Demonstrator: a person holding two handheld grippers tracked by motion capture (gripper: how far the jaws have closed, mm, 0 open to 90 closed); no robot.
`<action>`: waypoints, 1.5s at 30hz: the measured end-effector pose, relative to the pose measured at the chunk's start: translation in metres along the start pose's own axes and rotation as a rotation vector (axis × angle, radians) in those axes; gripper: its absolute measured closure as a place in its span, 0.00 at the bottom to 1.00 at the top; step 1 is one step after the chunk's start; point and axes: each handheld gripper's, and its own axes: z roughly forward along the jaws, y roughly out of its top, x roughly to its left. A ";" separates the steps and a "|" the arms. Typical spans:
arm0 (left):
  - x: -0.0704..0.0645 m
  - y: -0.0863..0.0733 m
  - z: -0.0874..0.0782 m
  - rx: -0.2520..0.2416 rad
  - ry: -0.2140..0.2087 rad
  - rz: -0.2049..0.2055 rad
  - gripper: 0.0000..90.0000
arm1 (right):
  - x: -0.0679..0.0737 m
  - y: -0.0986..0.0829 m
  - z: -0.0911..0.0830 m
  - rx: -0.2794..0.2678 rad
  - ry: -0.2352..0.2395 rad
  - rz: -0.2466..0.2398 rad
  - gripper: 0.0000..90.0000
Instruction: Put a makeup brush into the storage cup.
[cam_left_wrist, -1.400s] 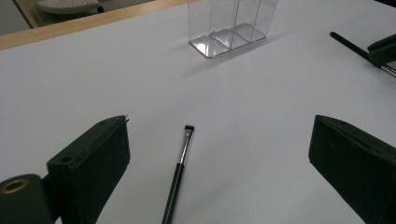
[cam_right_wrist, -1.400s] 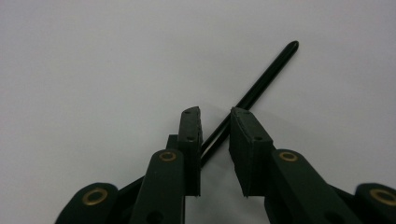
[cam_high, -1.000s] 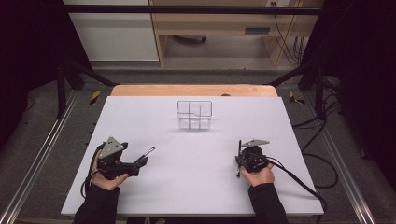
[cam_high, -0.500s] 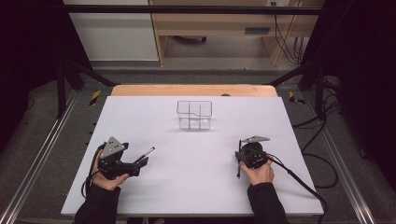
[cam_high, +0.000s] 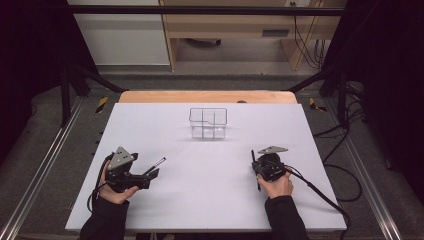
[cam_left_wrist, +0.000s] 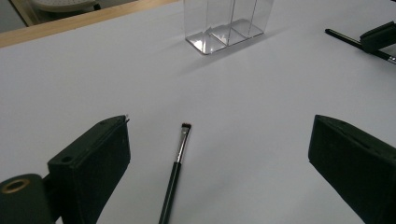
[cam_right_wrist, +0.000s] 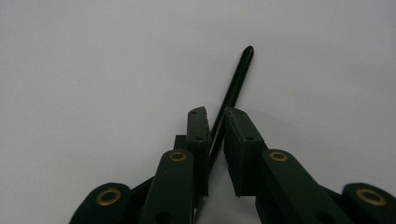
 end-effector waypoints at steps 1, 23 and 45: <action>0.000 0.000 0.000 0.000 0.000 0.000 0.05 | 0.000 0.000 0.000 -0.001 0.008 -0.005 0.90; -0.001 0.000 0.001 0.005 -0.007 0.007 0.05 | 0.009 0.001 -0.001 0.008 0.058 -0.131 0.83; 0.000 0.000 0.001 0.012 -0.009 0.005 0.05 | 0.012 0.033 -0.008 0.267 0.084 -0.163 0.73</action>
